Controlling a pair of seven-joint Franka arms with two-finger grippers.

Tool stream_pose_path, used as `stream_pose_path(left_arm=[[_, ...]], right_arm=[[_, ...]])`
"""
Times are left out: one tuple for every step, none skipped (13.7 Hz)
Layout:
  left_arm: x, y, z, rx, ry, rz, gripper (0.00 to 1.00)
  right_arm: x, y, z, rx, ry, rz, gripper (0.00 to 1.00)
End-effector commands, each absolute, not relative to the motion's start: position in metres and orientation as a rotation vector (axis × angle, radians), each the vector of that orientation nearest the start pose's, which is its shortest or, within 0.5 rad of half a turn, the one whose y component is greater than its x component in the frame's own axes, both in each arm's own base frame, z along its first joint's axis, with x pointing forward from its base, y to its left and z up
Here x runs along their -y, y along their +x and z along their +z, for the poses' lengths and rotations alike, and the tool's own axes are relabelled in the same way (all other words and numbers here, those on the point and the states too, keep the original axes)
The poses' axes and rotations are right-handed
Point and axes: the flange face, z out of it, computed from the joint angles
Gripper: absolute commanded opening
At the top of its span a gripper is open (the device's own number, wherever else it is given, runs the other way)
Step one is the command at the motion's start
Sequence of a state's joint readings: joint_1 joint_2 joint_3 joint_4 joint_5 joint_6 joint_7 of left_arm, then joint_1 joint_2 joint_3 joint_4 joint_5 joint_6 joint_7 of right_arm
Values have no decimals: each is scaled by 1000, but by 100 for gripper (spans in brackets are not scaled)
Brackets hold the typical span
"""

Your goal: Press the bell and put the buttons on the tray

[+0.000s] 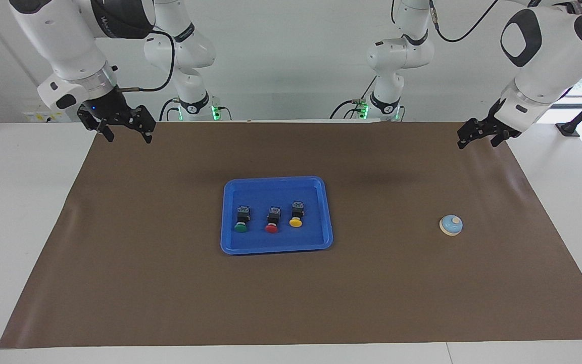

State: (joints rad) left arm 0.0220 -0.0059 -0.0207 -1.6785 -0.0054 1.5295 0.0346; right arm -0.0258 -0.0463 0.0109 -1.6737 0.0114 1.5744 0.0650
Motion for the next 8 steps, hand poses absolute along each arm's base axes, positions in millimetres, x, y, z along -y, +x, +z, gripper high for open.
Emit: stream_pose_path(left_arm=[[14, 540, 574, -88, -3151, 225, 100], [14, 540, 575, -91, -3151, 227, 100], [12, 541, 577, -86, -3150, 215, 100], [13, 544, 578, -89, -3153, 203, 100], [15, 548, 583, -91, -3155, 187, 100], [15, 548, 587, -94, -3153, 198, 100], [15, 546, 585, -97, -3152, 213, 100], [16, 545, 581, -99, -3152, 218, 100]], right_arm=[[8, 530, 603, -113, -3139, 87, 100], [8, 530, 603, -113, -3139, 87, 100], [8, 530, 603, -113, -3139, 87, 100], [8, 530, 603, -113, -3139, 87, 100], [7, 530, 603, -111, -3139, 87, 100], [8, 530, 603, -113, -3139, 87, 100], [8, 530, 603, -113, -3139, 87, 100], [8, 530, 603, -113, -3139, 87, 100]])
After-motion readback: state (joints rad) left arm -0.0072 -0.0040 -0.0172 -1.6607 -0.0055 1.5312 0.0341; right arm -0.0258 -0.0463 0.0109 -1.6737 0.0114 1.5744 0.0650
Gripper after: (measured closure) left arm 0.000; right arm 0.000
